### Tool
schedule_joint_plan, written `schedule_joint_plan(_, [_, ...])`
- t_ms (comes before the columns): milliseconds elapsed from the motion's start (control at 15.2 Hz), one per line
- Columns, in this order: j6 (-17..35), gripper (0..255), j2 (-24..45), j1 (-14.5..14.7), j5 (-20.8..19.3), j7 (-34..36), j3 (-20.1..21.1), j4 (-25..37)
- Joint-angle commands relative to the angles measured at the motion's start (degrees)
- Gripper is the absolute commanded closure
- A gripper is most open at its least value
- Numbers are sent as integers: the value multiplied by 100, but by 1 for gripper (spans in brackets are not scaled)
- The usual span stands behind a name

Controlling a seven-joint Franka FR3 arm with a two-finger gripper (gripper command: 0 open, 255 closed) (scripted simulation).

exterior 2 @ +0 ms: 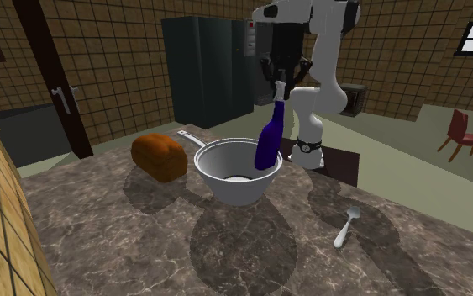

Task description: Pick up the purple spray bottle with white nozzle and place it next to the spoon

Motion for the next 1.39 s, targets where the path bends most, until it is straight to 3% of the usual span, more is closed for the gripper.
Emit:
schedule_joint_plan(0, [-167,255,-260,54,16,190,135,-101])
schedule_joint_plan(660, [-1125,255,-1380,359,337,1210,939,-279])
schedule_joint_plan(1320, [-2129,255,-1931,639,903,2340,1821,223])
